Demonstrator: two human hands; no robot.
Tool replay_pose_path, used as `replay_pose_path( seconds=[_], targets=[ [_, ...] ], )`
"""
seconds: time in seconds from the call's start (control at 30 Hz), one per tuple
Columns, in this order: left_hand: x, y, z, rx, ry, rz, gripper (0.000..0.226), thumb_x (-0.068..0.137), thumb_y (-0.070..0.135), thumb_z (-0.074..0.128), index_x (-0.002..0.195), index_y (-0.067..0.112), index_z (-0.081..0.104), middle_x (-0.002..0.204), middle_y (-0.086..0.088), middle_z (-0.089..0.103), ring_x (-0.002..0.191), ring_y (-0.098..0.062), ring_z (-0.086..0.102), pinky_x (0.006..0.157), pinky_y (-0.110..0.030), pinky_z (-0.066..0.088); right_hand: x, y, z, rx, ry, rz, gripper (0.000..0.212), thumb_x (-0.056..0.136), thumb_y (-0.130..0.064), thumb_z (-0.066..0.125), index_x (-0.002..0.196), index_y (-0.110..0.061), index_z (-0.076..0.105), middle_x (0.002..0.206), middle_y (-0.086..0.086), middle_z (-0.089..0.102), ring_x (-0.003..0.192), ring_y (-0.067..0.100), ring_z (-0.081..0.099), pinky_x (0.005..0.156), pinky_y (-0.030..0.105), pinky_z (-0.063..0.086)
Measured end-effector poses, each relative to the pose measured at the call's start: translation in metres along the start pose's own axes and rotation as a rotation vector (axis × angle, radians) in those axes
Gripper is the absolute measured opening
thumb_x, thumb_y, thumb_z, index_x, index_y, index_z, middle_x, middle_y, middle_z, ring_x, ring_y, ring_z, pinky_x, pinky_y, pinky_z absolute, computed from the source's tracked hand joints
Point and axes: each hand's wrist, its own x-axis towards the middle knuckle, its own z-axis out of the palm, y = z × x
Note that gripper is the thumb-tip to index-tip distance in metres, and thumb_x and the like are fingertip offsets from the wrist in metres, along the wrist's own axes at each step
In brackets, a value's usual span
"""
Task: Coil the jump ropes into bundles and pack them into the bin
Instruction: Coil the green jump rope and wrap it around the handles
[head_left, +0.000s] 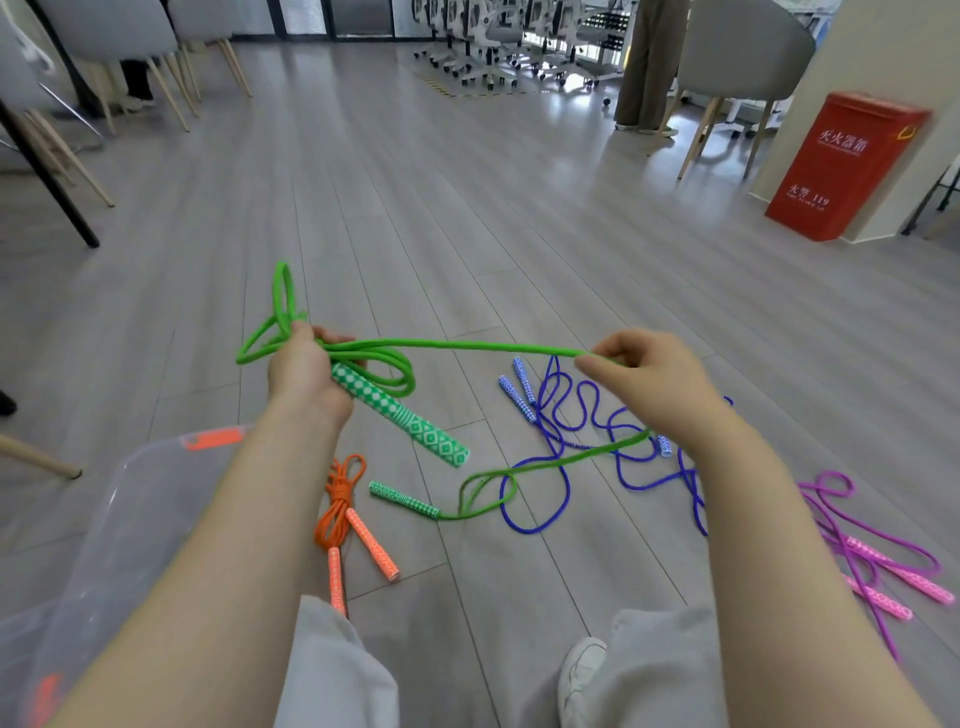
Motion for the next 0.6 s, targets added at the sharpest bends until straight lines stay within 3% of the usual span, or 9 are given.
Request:
replay_pose_path(
  seconds=[0.1, 0.2, 0.3, 0.4, 0.5, 0.6],
  targets=[
    [-0.009, -0.007, 0.003, 0.259, -0.057, 0.131, 0.034, 0.106, 0.027, 0.033, 0.075, 0.018, 0.042, 0.05, 0.006, 0.045, 0.045, -0.008, 0.048, 0.052, -0.023, 0.042, 0.0, 0.002, -0.006, 0.058, 0.024, 0.009, 0.013, 0.094, -0.026, 0.062, 0.093, -0.014, 0.067, 0.07, 0.002, 0.055, 0.055, 0.015, 0.041, 0.048, 0.024, 0.035],
    [-0.027, -0.02, 0.014, 0.517, -0.258, 0.199, 0.031, 0.106, 0.024, 0.035, 0.077, 0.017, 0.044, 0.064, 0.001, 0.047, 0.053, -0.011, 0.049, 0.055, -0.022, 0.044, -0.002, -0.003, 0.006, 0.071, -0.045, -0.028, 0.011, 0.094, -0.024, 0.061, 0.092, -0.016, 0.068, 0.073, 0.001, 0.058, 0.057, 0.011, 0.042, 0.053, 0.023, 0.036],
    [-0.041, -0.033, 0.017, 0.784, -0.421, 0.226, 0.028, 0.104, 0.027, 0.04, 0.08, 0.018, 0.05, 0.075, 0.001, 0.062, 0.063, -0.015, 0.053, 0.067, -0.03, 0.045, -0.004, -0.008, 0.021, 0.059, -0.113, -0.067, 0.012, 0.092, -0.027, 0.063, 0.088, -0.017, 0.069, 0.068, -0.002, 0.054, 0.051, 0.003, 0.04, 0.052, 0.016, 0.035],
    [-0.048, -0.046, 0.014, 0.984, -0.597, 0.271, 0.022, 0.103, 0.034, 0.041, 0.091, 0.024, 0.057, 0.093, 0.005, 0.073, 0.07, -0.015, 0.053, 0.068, -0.032, 0.044, -0.003, -0.013, 0.036, 0.008, -0.172, -0.106, 0.014, 0.091, -0.029, 0.064, 0.086, -0.018, 0.07, 0.064, -0.003, 0.051, 0.049, 0.004, 0.038, 0.056, 0.023, 0.035],
    [-0.056, -0.05, 0.014, 1.042, -0.718, 0.273, 0.027, 0.103, 0.034, 0.042, 0.108, 0.021, 0.065, 0.084, 0.014, 0.071, 0.069, -0.01, 0.052, 0.064, -0.021, 0.042, -0.004, -0.015, 0.044, 0.001, -0.199, -0.115, 0.013, 0.091, -0.03, 0.064, 0.081, -0.021, 0.068, 0.056, -0.012, 0.05, 0.05, 0.004, 0.039, 0.056, 0.023, 0.035],
    [-0.063, -0.056, 0.017, 1.057, -0.769, 0.283, 0.025, 0.103, 0.031, 0.043, 0.104, 0.02, 0.065, 0.076, 0.009, 0.058, 0.07, -0.007, 0.05, 0.061, -0.016, 0.039, -0.005, -0.017, 0.048, 0.047, -0.202, -0.096, 0.019, 0.09, -0.03, 0.064, 0.072, -0.025, 0.065, 0.057, -0.014, 0.053, 0.057, 0.007, 0.045, 0.06, 0.027, 0.04]
  ],
)
